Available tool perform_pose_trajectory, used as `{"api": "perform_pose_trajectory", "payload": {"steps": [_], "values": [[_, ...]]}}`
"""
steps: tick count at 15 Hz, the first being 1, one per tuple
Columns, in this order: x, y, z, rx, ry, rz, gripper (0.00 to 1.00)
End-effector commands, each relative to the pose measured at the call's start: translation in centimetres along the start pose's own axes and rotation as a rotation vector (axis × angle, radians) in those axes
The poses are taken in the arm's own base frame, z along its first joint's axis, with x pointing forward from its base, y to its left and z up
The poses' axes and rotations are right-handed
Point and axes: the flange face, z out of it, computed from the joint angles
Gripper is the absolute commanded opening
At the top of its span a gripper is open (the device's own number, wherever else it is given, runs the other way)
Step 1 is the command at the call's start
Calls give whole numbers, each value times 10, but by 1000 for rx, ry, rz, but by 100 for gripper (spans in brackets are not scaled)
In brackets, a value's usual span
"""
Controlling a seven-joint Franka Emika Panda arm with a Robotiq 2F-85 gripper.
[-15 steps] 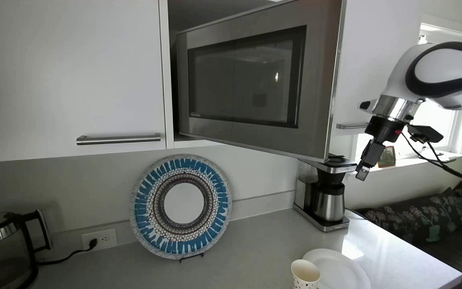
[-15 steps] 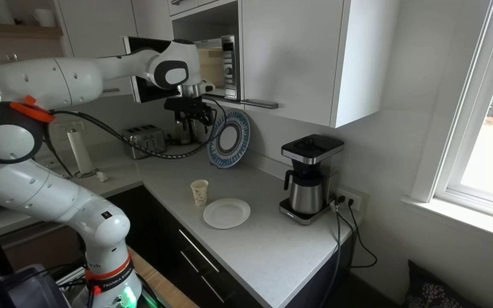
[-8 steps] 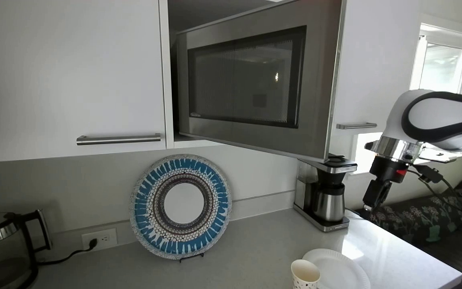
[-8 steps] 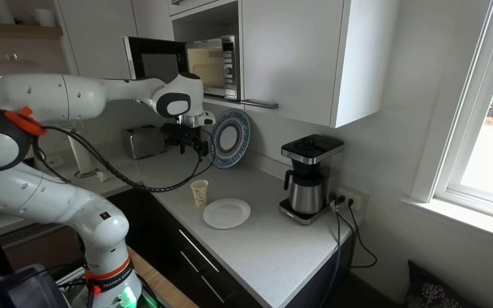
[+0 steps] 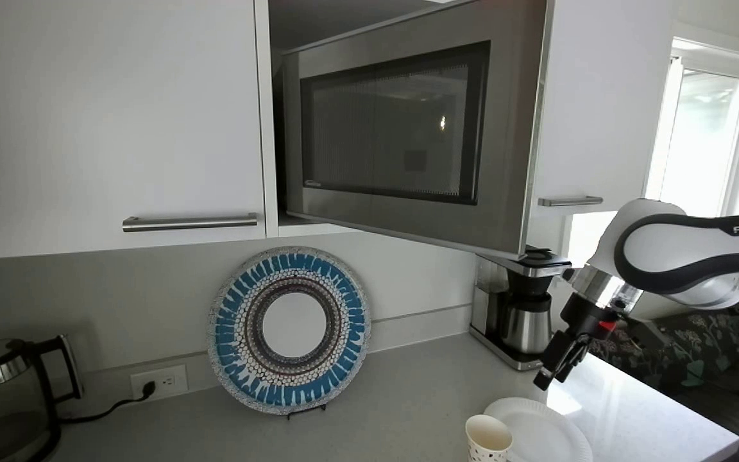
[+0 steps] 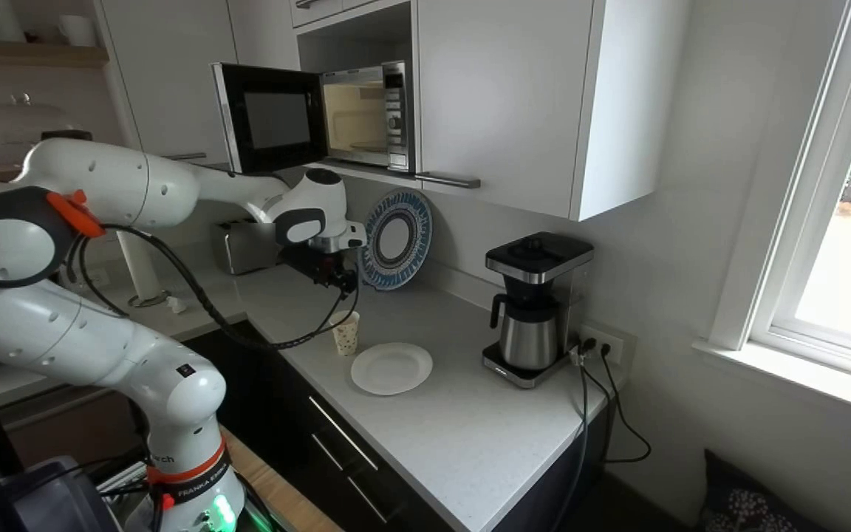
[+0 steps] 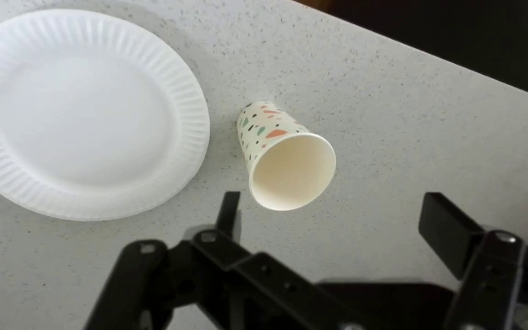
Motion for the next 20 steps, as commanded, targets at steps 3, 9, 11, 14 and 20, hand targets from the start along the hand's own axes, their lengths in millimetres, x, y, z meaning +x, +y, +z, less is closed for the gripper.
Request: {"api": "perform_pose_trajectory", "payload": {"steps": [3, 9, 11, 14, 20], "values": [[17, -10, 50, -55, 68, -51, 100], [27, -4, 89, -84, 56, -66, 100], [27, -2, 102, -68, 20, -78, 100], [26, -4, 99, -81, 15, -69, 100], [32, 5, 113, -118, -8, -90, 100]]}}
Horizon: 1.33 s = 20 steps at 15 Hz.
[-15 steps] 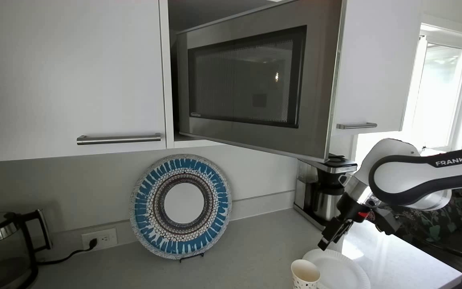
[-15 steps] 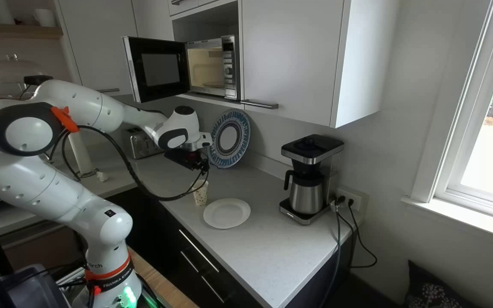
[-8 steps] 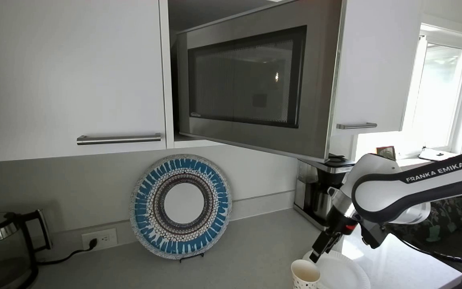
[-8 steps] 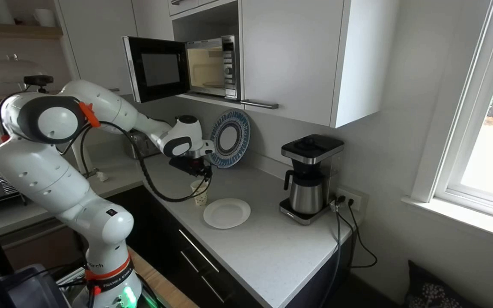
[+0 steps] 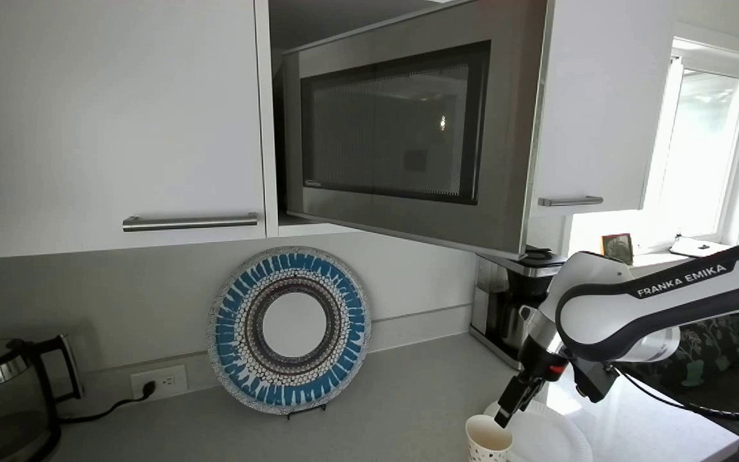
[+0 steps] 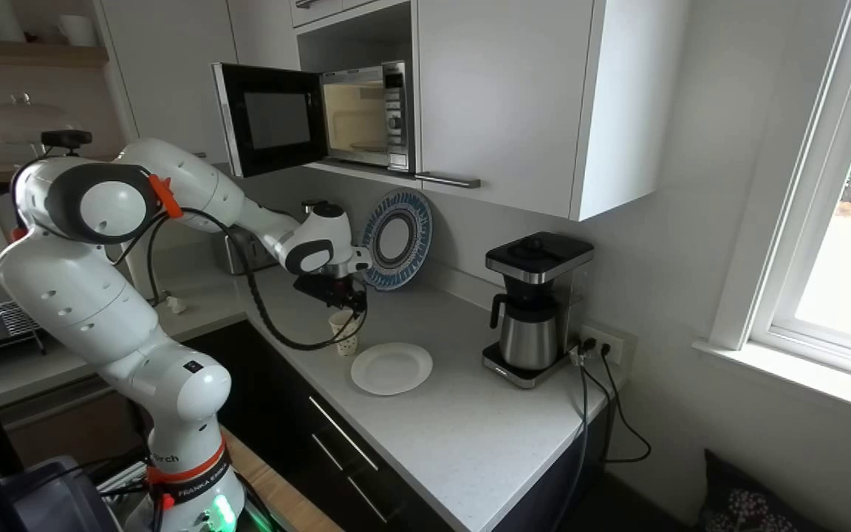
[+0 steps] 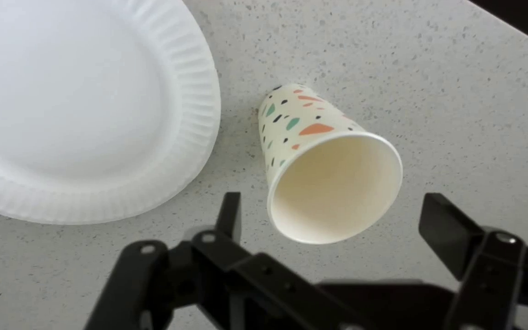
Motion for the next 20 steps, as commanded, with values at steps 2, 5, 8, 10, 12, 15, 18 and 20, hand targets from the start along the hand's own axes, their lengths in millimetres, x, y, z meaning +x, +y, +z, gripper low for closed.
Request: {"api": "perform_pose_trajectory", "payload": {"steps": [2, 5, 8, 10, 12, 15, 18, 20], "values": [[6, 8, 17, -29, -30, -40, 100], [12, 9, 28, -20, -25, -70, 100], [19, 9, 35, -35, 9, -91, 100], [22, 10, 42, -43, 11, -92, 100], [24, 13, 48, -49, 2, -93, 100], [26, 16, 55, -42, -11, -89, 74], [29, 19, 61, -31, -16, -90, 50], [30, 20, 63, -23, -22, -90, 35]]}}
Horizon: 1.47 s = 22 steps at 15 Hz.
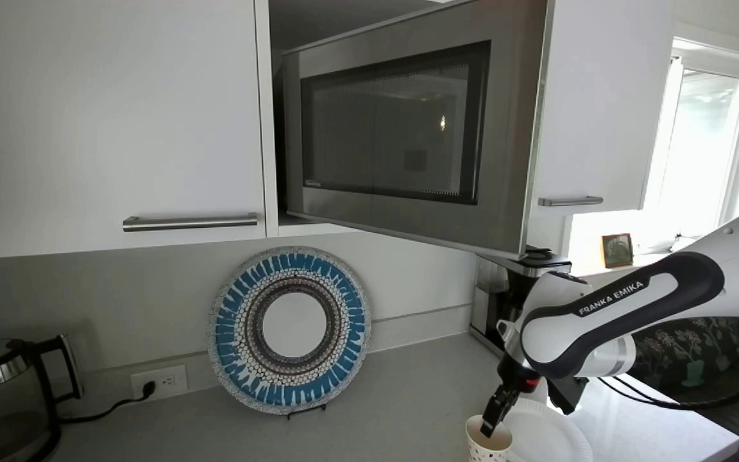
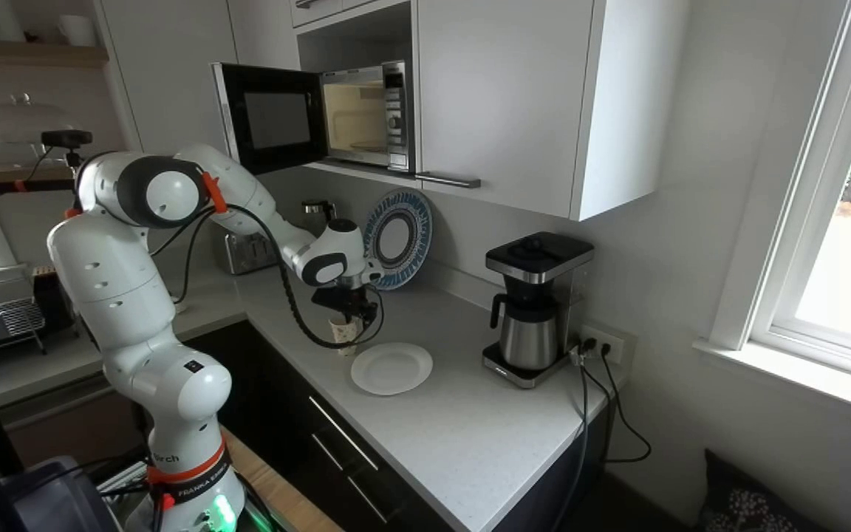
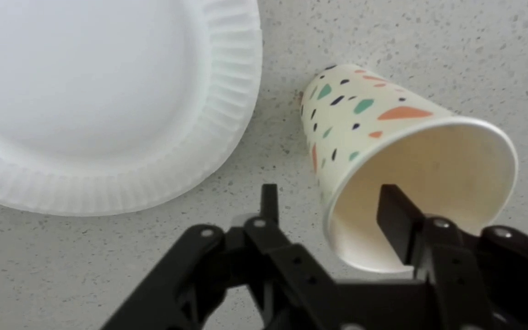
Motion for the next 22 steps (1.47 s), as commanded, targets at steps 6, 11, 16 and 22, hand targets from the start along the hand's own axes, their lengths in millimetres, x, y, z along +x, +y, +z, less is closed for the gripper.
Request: {"api": "perform_pose_trajectory", "payload": {"steps": [6, 11, 16, 22], "values": [[7, 12, -1, 71, 16, 24, 0], [4, 27, -19, 134, 36, 43, 1], [-9, 32, -75, 161, 134, 28, 1], [-26, 14, -157, 152, 270, -111, 1]]}}
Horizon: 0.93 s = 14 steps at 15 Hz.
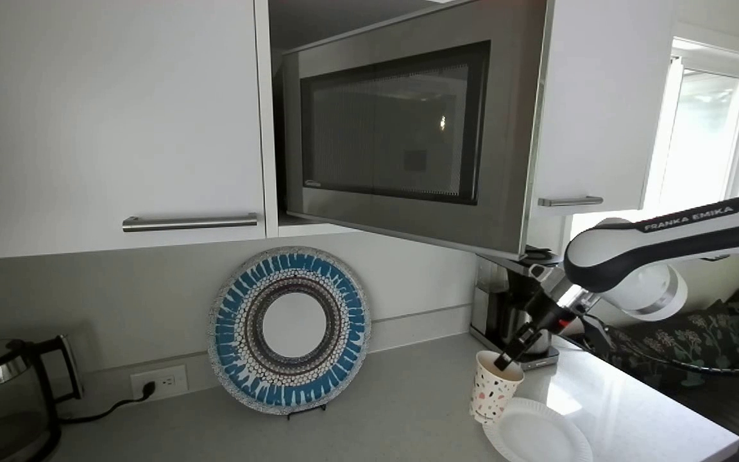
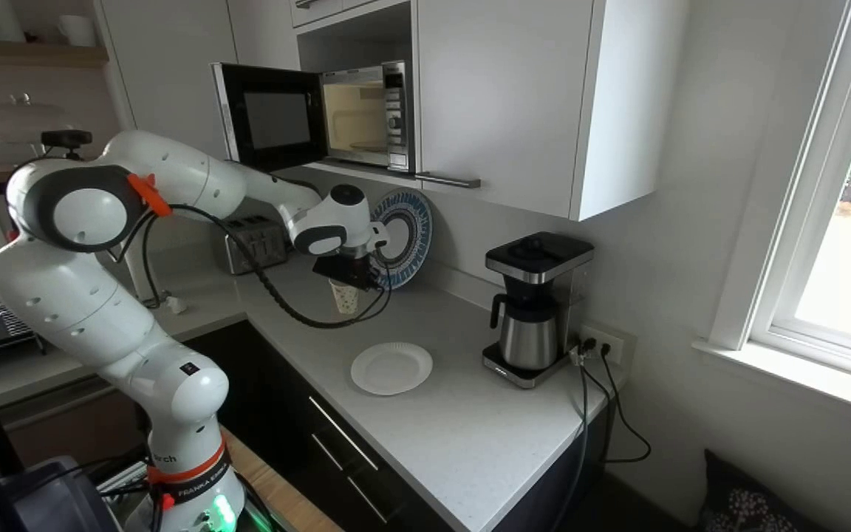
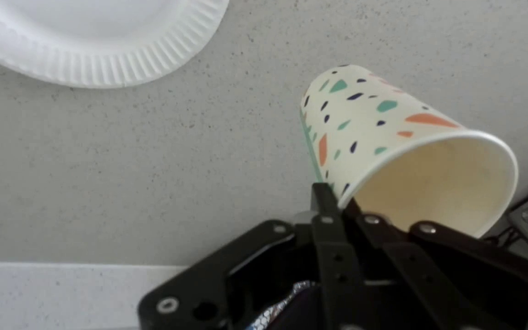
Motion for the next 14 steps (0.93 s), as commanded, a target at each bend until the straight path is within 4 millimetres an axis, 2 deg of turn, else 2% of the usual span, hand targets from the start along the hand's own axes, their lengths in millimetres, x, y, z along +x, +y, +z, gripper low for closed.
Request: {"api": "perform_pose_trajectory", "payload": {"steps": [1, 5, 9, 12, 13, 14], "values": [[-15, -23, -47, 15, 71, -94, 1], [-18, -50, -95, 19, 191, -163, 1], [-21, -80, -134, 45, 317, -198, 1], [-22, -97, -156, 70, 382, -210, 1], [-19, -101, -156, 105, 380, -235, 1], [-13, -94, -155, 51, 355, -225, 4]]}}
